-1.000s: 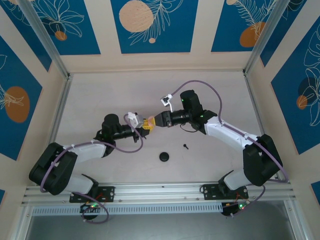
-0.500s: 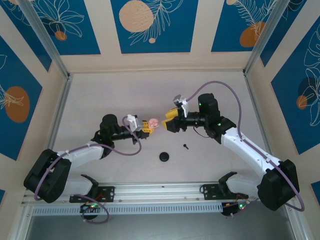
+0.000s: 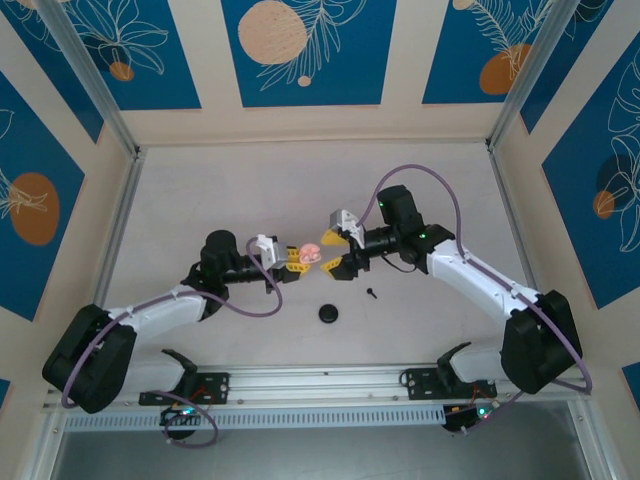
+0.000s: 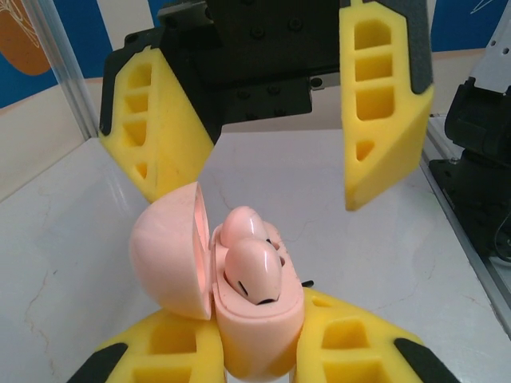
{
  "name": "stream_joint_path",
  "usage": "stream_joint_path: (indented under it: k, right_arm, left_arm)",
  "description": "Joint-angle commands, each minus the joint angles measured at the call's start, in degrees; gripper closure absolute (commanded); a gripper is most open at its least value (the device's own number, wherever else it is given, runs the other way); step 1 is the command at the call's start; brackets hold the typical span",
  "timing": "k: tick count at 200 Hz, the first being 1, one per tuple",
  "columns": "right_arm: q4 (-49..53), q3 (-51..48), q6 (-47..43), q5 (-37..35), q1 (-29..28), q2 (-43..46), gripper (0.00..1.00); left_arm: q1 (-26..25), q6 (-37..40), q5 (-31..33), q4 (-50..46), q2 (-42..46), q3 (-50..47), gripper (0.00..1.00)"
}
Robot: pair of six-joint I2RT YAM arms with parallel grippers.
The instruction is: Insert wireless bluetooth earbuds into charging case
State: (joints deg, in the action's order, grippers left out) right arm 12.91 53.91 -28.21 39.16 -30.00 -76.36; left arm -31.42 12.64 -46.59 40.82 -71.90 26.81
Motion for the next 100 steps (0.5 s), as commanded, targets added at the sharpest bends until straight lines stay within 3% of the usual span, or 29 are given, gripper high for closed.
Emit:
stream_joint_path:
  k: [1,42,100]
  right_arm:
    - [1.4,3.0,-4.2,4.0,-0.9,-2.2,0.32]
    - [3.0,4.6,-5.8,6.6,-2.1,-4.1,0.35]
    - [3.3,-0.2,-6.6,10.9,0.5,3.3,0.52]
  left_arm:
    - [-0.9,1.8,-2.1,-0.8,1.2,0.7,0.97]
    - [-1.1,1.7,-1.3,-1.3,1.4,0.9,0.97]
    - [-1.1,1.3,-0.3,-1.8,1.0,1.1,0.97]
